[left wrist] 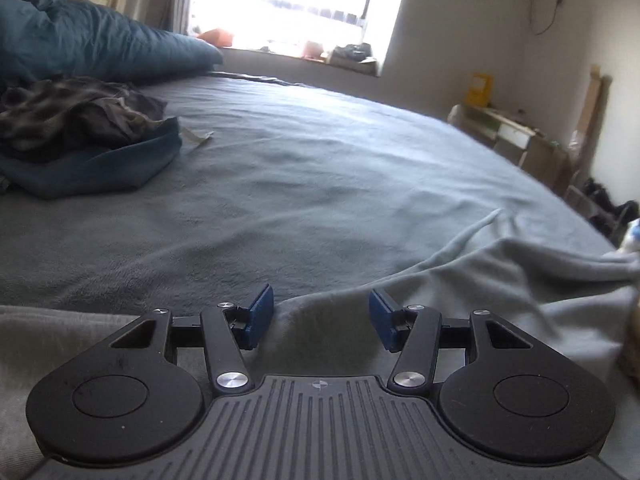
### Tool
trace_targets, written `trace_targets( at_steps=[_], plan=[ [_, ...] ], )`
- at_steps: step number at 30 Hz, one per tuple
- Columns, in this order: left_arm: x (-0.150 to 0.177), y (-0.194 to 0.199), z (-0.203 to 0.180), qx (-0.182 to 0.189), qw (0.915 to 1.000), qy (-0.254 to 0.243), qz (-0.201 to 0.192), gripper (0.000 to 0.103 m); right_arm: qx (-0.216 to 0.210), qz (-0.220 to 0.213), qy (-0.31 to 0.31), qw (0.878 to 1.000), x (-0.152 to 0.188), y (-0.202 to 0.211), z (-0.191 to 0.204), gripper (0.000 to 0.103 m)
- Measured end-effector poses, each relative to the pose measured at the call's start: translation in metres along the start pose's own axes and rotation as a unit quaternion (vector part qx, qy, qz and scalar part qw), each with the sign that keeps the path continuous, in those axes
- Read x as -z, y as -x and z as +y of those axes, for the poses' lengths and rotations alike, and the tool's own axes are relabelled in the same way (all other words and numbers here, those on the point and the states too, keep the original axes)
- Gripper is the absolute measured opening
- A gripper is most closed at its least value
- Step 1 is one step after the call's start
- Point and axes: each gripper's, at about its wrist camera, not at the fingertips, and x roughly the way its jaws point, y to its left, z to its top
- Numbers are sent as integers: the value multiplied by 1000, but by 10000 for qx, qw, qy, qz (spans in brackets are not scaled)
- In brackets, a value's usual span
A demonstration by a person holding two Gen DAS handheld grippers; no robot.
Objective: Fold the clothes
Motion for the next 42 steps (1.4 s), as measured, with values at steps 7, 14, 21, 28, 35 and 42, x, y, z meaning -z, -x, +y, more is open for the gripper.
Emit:
trace_targets(
  at_steps=[7, 14, 21, 28, 35, 42],
  plan=[
    [8, -14, 18, 21, 9991, 394, 183, 53, -233, 605, 1024, 9926, -13, -77, 28, 46],
    [11, -20, 25, 36, 9982, 556, 222, 54, 229, 1381, 1523, 9784, -10, -134, 25, 9],
    [12, -19, 24, -6, 9984, 546, 174, 54, 730, 877, 1264, 9854, -33, -146, -7, 9],
    [12, -18, 23, -154, 9983, 545, 104, 53, 709, 894, 1362, 9841, -46, -190, -21, 8],
    [12, -16, 20, -328, 9981, 512, 58, 52, 447, 975, 1424, 9840, -53, -237, -28, 8],
    [15, -18, 20, -364, 9981, 496, 65, 53, 205, 1273, 1345, 9825, -31, -293, -25, 10]
  ],
)
